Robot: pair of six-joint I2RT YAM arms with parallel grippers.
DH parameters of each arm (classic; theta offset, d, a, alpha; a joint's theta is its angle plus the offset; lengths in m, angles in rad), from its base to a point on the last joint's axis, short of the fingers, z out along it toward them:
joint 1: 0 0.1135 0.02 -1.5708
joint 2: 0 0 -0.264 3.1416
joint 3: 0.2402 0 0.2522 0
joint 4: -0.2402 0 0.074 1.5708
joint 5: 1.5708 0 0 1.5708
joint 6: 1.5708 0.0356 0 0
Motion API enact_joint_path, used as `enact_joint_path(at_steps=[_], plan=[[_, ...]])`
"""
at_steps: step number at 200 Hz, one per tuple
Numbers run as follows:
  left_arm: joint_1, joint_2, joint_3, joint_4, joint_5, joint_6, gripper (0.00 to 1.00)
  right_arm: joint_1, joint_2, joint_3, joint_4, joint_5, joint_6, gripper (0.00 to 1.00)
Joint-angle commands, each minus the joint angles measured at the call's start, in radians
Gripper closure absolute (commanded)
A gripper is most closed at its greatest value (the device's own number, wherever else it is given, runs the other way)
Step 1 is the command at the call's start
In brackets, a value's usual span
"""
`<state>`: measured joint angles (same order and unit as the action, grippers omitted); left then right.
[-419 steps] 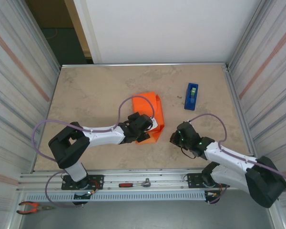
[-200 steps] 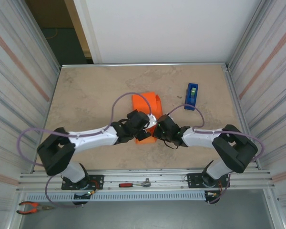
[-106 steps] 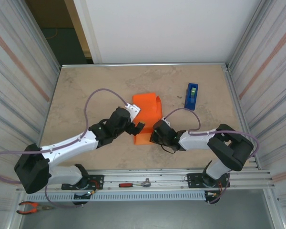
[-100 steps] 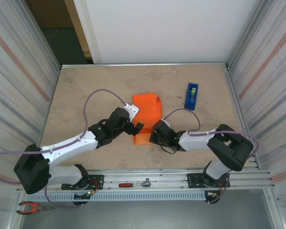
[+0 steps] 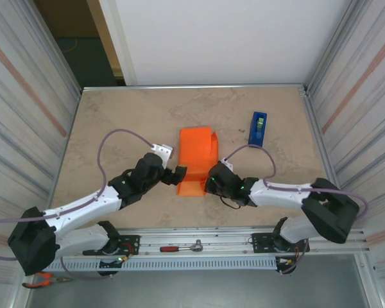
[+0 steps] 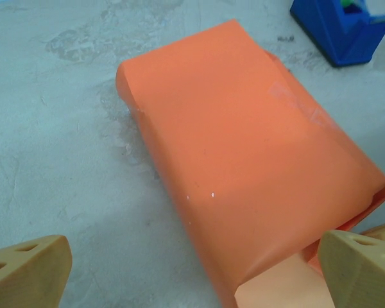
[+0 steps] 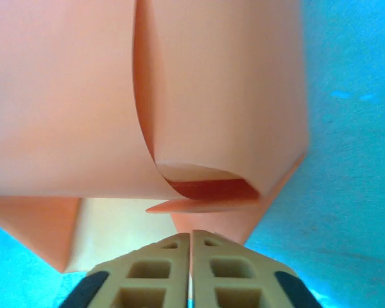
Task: Wrap the gift box in paper
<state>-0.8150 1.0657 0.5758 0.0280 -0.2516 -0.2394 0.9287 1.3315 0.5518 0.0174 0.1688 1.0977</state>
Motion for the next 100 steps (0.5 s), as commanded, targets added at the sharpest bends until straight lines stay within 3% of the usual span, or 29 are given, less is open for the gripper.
enact_joint_path(at_steps=[1,17,32,61,100], plan=[[0.008,-0.061,-0.068,0.033,0.031,-0.101,0.01,-0.022,-0.103,-0.078,-0.121,0.068,0.008,0.85],[0.020,-0.087,-0.114,0.064,0.056,-0.161,0.01,-0.045,-0.179,-0.141,-0.102,0.064,0.019,0.89],[0.028,-0.091,-0.134,0.066,0.087,-0.194,0.01,-0.069,-0.238,-0.198,-0.051,0.041,0.013,1.00],[0.030,-0.076,-0.148,0.066,0.115,-0.201,0.01,-0.107,-0.272,-0.217,0.007,0.005,-0.010,1.00],[0.030,-0.071,-0.168,0.079,0.091,-0.195,0.01,-0.106,-0.170,-0.150,0.060,-0.020,-0.029,1.00]])
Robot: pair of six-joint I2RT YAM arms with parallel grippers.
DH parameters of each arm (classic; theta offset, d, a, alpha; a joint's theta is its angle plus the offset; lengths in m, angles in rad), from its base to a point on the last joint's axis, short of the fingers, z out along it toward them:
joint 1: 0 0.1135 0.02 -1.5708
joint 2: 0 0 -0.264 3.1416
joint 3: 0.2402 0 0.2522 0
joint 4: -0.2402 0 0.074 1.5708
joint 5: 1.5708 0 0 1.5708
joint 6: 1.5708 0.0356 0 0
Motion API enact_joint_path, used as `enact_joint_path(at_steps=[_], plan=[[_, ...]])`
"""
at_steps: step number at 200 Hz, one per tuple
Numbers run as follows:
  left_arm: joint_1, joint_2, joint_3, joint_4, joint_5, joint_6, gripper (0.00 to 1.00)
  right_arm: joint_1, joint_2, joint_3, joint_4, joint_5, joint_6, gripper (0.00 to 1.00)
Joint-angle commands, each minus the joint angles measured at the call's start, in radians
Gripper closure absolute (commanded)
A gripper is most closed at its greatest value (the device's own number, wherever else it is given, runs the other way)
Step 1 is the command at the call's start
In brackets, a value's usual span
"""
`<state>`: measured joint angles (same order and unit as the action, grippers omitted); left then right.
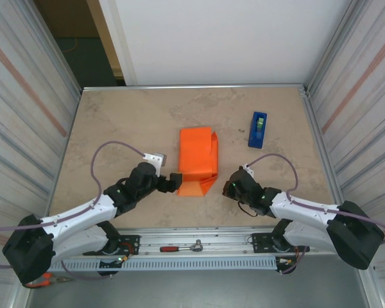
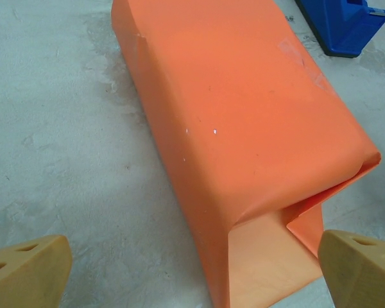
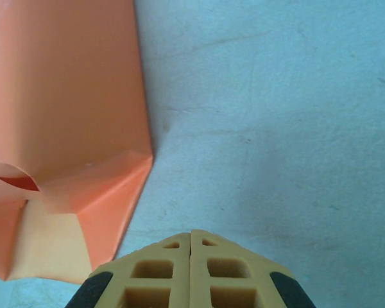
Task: Wrap the gift box in paper
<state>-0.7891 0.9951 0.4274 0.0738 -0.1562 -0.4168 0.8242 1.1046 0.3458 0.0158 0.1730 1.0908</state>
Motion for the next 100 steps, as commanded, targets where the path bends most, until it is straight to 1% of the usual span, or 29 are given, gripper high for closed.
enact_joint_path(at_steps=[1,58,100], plan=[[0.004,0.000,-0.019,0.034,-0.005,-0.016,0.01,-0.001,0.061,0.057,0.065,-0.026,-0.023,1.00],[0.004,0.026,-0.026,0.034,0.014,-0.017,0.01,0.018,0.252,0.174,0.146,-0.044,-0.032,1.00],[0.002,0.046,-0.030,0.047,0.036,-0.021,0.01,0.015,0.340,0.222,0.166,-0.047,-0.034,1.00]])
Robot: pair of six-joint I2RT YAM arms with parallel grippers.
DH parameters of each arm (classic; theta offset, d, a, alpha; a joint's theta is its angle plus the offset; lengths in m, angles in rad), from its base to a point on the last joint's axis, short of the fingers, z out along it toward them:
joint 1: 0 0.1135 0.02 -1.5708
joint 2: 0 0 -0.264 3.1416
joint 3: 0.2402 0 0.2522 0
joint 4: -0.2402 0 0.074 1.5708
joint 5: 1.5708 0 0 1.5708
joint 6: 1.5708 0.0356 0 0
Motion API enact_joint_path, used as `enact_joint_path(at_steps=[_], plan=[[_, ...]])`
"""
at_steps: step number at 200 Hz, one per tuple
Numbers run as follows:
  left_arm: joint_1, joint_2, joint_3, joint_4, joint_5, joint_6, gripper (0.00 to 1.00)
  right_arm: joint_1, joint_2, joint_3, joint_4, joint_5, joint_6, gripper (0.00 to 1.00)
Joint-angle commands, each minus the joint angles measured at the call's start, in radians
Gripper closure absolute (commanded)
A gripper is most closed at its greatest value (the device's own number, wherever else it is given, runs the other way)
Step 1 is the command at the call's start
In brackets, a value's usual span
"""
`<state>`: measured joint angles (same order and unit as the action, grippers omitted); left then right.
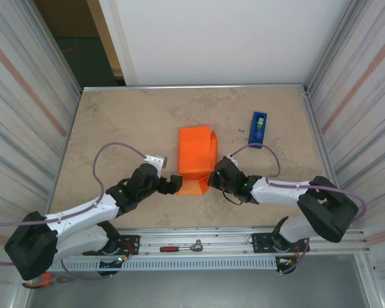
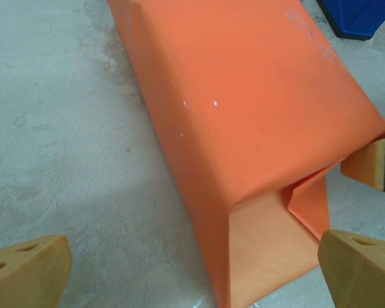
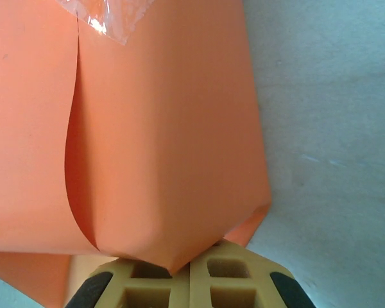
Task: Wrap the gift box in paper
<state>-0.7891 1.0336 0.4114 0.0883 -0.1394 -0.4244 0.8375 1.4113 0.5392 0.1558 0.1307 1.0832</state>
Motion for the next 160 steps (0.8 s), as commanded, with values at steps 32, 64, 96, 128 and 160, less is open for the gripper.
enact_joint_path(at_steps=[32,64,96,128,160], plan=[[0.002,-0.001,-0.019,0.041,0.022,-0.027,0.01,0.030,0.006,0.005,0.016,0.002,-0.022,1.00],[0.004,-0.040,-0.061,0.120,-0.010,-0.090,0.01,0.072,-0.027,-0.028,0.009,0.030,0.002,1.00],[0.005,-0.096,-0.123,0.238,-0.048,-0.165,0.01,0.097,0.008,-0.019,0.032,0.042,0.013,1.00],[0.026,-0.135,-0.125,0.190,-0.090,-0.249,0.01,0.097,0.076,0.020,0.056,0.039,0.011,1.00],[0.049,-0.126,-0.101,0.112,-0.056,-0.249,0.01,0.097,0.135,0.016,0.079,0.035,0.034,1.00]])
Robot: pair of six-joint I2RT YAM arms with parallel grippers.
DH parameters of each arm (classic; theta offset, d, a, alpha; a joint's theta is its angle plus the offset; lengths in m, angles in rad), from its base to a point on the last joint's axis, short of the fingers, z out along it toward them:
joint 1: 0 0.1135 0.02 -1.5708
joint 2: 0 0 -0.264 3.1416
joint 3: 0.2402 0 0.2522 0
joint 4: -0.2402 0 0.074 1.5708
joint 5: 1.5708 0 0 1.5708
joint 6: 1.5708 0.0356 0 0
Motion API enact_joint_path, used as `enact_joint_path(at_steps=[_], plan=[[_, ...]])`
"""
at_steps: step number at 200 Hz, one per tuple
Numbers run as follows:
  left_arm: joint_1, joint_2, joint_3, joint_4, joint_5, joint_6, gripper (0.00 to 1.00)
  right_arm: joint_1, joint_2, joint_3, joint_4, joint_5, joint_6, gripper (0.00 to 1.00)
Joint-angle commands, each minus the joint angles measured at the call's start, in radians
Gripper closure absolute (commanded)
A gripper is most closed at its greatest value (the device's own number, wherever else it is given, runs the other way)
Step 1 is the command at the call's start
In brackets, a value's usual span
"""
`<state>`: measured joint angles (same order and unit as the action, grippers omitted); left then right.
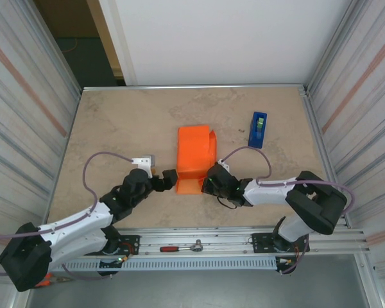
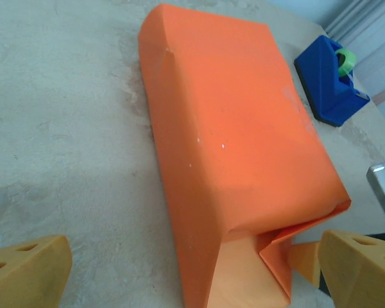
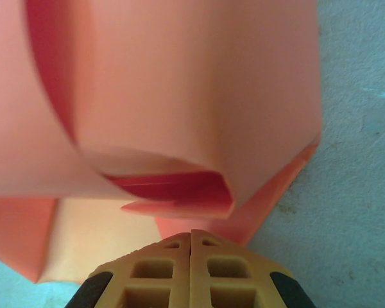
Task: Wrap the gift box in paper
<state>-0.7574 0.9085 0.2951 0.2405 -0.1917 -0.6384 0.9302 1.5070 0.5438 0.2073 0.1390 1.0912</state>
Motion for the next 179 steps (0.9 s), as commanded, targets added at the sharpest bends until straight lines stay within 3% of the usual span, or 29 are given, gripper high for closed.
enact_joint_path(at_steps=[1,30,96,179], plan=[[0.018,-0.001,0.017,-0.044,-0.001,-0.034,0.01,0.004,0.041,0.009,0.028,0.027,0.027,1.00],[0.029,0.041,0.049,-0.108,0.054,-0.003,0.03,0.008,0.039,-0.038,0.074,0.019,0.064,1.00],[0.032,0.109,0.066,-0.099,0.134,0.043,0.34,0.010,-0.066,-0.007,-0.028,0.046,0.024,1.00],[0.018,0.207,0.075,-0.062,0.194,0.065,0.48,-0.010,0.074,0.022,0.047,-0.016,0.027,1.00]])
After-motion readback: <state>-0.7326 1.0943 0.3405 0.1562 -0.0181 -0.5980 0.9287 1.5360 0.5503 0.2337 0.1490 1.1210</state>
